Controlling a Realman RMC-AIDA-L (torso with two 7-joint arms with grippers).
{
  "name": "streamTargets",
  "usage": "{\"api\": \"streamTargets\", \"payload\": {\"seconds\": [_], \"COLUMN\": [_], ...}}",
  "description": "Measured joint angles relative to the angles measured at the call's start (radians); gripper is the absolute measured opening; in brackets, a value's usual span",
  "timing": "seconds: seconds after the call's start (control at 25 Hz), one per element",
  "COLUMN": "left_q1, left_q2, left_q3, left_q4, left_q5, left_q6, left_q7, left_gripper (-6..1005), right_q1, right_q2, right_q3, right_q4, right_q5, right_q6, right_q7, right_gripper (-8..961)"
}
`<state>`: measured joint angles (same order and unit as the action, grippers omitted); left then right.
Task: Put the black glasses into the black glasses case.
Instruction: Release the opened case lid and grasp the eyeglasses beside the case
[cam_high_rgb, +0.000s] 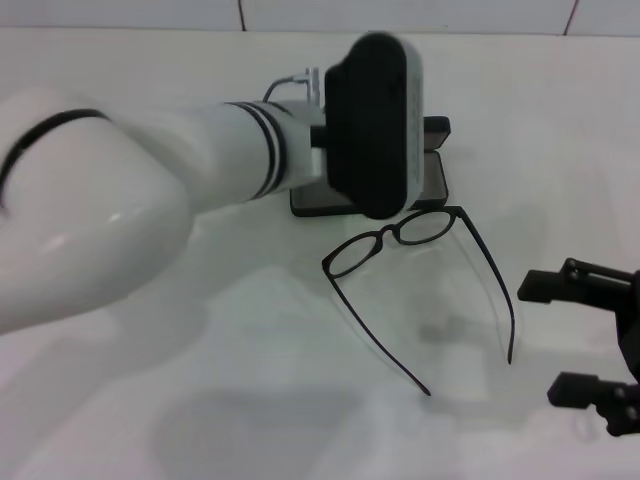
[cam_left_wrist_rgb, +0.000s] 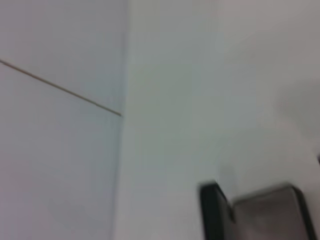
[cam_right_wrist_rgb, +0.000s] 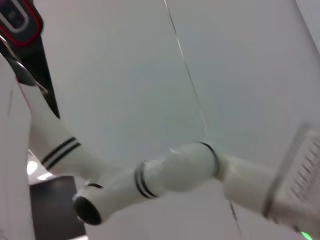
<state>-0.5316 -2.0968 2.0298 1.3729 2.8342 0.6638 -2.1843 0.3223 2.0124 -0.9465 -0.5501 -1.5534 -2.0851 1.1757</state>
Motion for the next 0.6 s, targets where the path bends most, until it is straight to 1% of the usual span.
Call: {"api": "streamTargets", "payload": {"seconds": [0.12,0.16,0.2,0.24,0.28,0.32,0.4,0.44,0.48,0.56,0.6], "left_q1": [0.061,0.087,0.112,0.136,0.159,0.18,0.222,0.235,0.254,0.292,0.313], "left_q2": [0.0,-0.001,-0.001,-0.001,0.0,0.001,0.005,0.006,0.009,0.01,0.009], "left_q3": [-0.033,-0.049,-0.068,-0.086,-0.113,-0.146,-0.222,-0.248,-0.285,-0.357,-0.395], "left_q4": [0.127,0.172,0.214,0.25,0.285,0.313,0.35,0.358,0.358,0.342,0.323], "left_q5": [-0.017,-0.032,-0.064,-0.093,-0.15,-0.219,-0.411,-0.489,-0.601,-0.807,-0.926], "left_q6": [0.023,0.025,0.025,0.024,0.022,0.021,0.028,0.036,0.058,0.125,0.174], "left_q7": [-0.01,-0.017,-0.029,-0.04,-0.05,-0.056,-0.044,-0.032,0.005,0.104,0.169], "left_gripper": [427,427,428,428,428,428,428,428,425,420,417], "right_q1": [0.001,0.002,0.002,0.003,0.006,0.011,0.037,0.06,0.092,0.158,0.206], "right_q2": [-0.014,-0.024,-0.029,-0.037,-0.042,-0.044,-0.046,-0.046,-0.046,-0.046,-0.046], "right_q3": [0.0,-0.001,-0.001,-0.002,-0.003,-0.005,-0.008,-0.009,-0.011,-0.013,-0.014], "right_q4": [-0.042,-0.082,-0.117,-0.187,-0.266,-0.35,-0.522,-0.598,-0.677,-0.746,-0.764], "right_q5": [-0.016,-0.033,-0.05,-0.083,-0.117,-0.16,-0.248,-0.304,-0.367,-0.462,-0.522], "right_q6": [0.045,0.069,0.085,0.108,0.124,0.132,0.135,0.131,0.123,0.104,0.089], "right_q7": [0.019,0.044,0.07,0.12,0.177,0.235,0.347,0.406,0.471,0.537,0.567], "right_gripper": [825,824,824,824,824,824,824,824,824,824,824]}}
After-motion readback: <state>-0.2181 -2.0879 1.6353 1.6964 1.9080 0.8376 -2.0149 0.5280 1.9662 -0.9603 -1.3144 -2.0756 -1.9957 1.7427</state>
